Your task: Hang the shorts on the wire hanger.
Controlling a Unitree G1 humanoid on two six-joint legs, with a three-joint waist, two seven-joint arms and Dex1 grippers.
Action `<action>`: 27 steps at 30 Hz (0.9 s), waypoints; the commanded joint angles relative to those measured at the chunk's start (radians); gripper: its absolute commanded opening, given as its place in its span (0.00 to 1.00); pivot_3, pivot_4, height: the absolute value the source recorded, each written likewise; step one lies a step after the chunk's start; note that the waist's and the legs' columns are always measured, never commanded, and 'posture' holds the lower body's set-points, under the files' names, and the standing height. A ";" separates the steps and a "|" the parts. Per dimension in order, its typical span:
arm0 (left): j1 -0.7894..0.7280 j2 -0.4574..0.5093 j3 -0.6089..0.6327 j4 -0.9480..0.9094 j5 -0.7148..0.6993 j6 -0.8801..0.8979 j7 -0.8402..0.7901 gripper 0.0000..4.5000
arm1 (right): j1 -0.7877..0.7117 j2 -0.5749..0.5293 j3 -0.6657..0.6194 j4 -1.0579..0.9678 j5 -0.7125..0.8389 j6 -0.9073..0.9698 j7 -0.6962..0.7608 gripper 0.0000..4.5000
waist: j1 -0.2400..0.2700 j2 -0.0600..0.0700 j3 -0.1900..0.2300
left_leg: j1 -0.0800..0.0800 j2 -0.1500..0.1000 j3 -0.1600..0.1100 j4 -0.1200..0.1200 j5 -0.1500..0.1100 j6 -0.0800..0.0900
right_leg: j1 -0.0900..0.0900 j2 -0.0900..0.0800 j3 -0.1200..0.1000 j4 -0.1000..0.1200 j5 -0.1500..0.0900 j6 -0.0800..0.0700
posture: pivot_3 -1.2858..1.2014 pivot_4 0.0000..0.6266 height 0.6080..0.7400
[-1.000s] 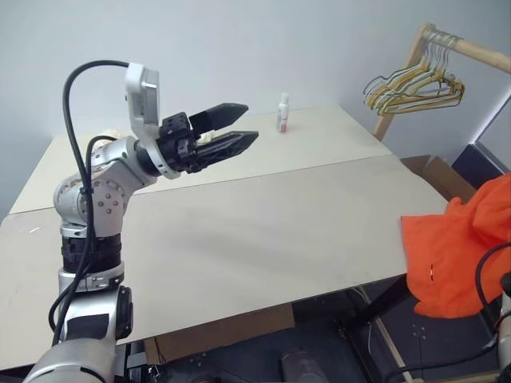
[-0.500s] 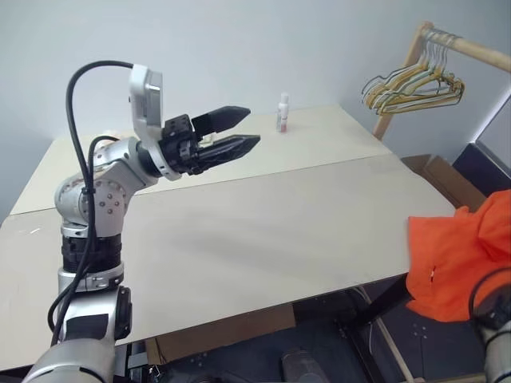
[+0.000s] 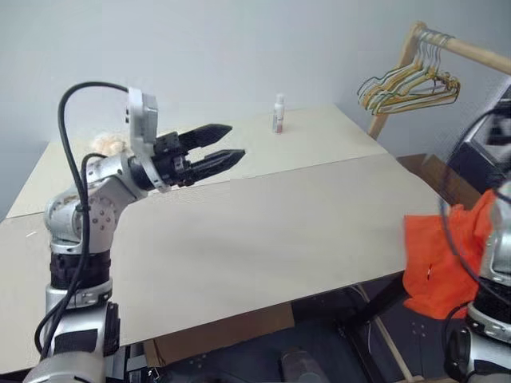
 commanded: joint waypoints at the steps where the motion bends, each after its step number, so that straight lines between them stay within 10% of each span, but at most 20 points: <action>1: 0.103 0.030 0.012 -0.091 0.092 -0.091 0.040 0.80 | 0.041 -0.016 0.130 -0.068 0.179 0.024 0.291 0.99 | 0.007 -0.002 0.001 | 0.002 0.000 0.000 -0.001 0.000 0.000 | 0.002 0.000 0.000 0.000 0.000 0.000 | 0.45 0.00 1.00; 12: 0.398 0.159 0.056 -0.285 0.085 -0.046 0.034 0.80 | -0.044 -0.103 0.355 0.141 0.267 -0.027 0.806 0.99 | 0.110 -0.009 0.005 | -0.002 -0.001 0.001 -0.001 -0.001 0.002 | -0.003 -0.002 0.000 -0.001 0.000 0.000 | 0.49 0.00 1.00; 27: 0.484 0.243 0.060 -0.305 0.100 -0.062 0.001 0.80 | -0.037 -0.093 0.391 0.144 0.222 -0.082 0.886 0.99 | 0.221 -0.010 0.005 | -0.004 -0.001 0.004 -0.001 -0.001 0.002 | -0.005 -0.001 -0.002 -0.001 0.001 -0.002 | 0.52 0.00 1.00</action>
